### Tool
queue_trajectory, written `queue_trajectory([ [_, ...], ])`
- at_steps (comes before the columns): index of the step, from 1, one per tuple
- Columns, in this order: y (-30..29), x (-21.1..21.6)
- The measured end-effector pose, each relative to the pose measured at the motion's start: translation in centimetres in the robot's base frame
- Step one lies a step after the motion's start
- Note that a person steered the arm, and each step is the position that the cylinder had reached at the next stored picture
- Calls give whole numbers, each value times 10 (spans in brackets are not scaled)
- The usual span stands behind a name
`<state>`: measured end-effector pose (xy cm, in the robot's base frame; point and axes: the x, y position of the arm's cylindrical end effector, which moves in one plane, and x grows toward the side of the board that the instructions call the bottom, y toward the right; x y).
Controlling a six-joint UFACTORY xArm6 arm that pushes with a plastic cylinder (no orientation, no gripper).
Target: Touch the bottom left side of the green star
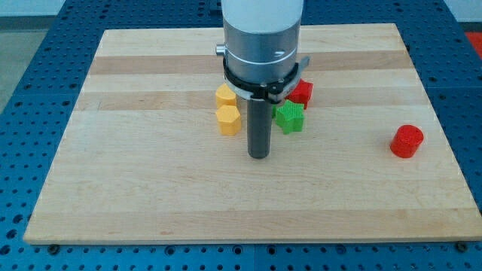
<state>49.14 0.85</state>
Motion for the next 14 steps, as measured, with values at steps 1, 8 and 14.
queue_trajectory([
  [1,0,-15],
  [8,12,-33],
  [14,37,-28],
])
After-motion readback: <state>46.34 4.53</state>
